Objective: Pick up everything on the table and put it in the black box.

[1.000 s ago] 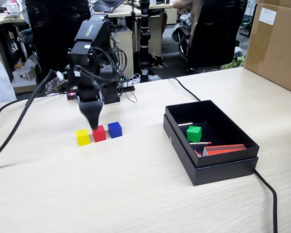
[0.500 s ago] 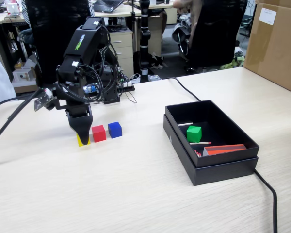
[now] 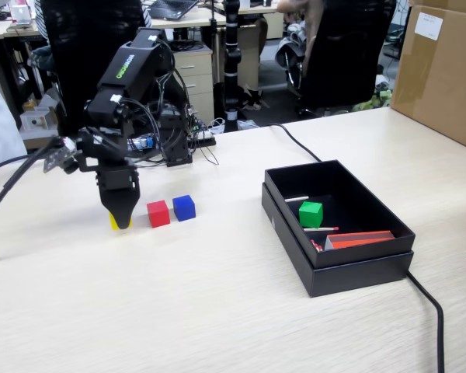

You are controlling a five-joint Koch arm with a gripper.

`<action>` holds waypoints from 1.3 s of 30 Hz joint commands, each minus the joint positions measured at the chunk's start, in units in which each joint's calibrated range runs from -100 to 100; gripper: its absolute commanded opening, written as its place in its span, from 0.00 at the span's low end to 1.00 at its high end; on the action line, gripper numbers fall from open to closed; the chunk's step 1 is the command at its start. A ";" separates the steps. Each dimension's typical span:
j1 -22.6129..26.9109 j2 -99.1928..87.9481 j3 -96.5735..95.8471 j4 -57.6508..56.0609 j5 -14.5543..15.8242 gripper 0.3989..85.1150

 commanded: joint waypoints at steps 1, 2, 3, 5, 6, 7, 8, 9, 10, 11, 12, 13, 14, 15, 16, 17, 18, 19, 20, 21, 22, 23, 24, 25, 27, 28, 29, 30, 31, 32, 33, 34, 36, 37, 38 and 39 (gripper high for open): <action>3.61 -11.61 11.88 -6.89 2.59 0.08; 5.52 -12.53 14.78 -8.53 4.20 0.08; 6.94 -13.10 16.59 -9.48 5.27 0.08; 11.58 -13.56 22.31 -12.07 8.94 0.08; 13.68 -13.45 24.66 -12.76 10.50 0.08; 18.12 -11.15 28.92 -12.76 13.77 0.08; 19.68 -9.89 30.56 -12.76 14.85 0.08; 24.03 -5.87 34.36 -12.76 17.48 0.08; 25.93 -3.92 36.09 -12.76 18.56 0.08; 29.21 0.32 38.81 -12.76 20.22 0.08; 29.84 1.36 39.44 -12.76 20.51 0.08; 31.70 4.91 41.53 -12.76 21.34 0.08; 32.67 7.44 42.61 -12.76 21.68 0.08; 33.60 9.96 43.70 -12.76 21.93 0.08; 34.33 12.37 44.79 -12.76 22.17 0.08; 35.12 15.47 46.51 -12.76 22.52 0.08; 35.75 17.99 47.78 -12.76 22.66 0.08; 36.43 20.75 48.78 -12.76 22.76 0.08; 36.73 22.70 49.32 -12.76 22.86 0.08; 36.87 24.42 49.50 -12.76 22.86 0.08; 36.92 25.91 49.50 -12.76 22.91 0.08; 36.92 28.55 49.41 -12.76 22.95 0.08; 36.83 29.24 48.87 -12.76 22.95 0.08; 36.83 29.70 47.78 -12.76 22.81 0.08; 36.78 30.27 46.24 -12.85 22.71 0.09; 36.73 30.85 45.70 -12.85 22.61 0.09; 36.68 31.19 44.79 -12.85 22.52 0.09; 36.58 31.88 44.43 -12.85 22.52 0.09; 36.53 32.45 44.25 -12.85 22.56 0.09; 36.43 32.68 43.79 -12.85 22.52 0.14; 36.39 33.49 43.52 -12.85 22.52 0.18; 36.24 34.52 43.07 -13.02 22.56 0.25; 36.19 35.09 41.98 -13.02 22.66 0.36; 36.14 35.09 41.71 -13.02 22.66 0.40; 36.14 35.09 41.62 -13.02 22.66 0.43; 36.09 35.09 41.44 -13.02 22.61 0.44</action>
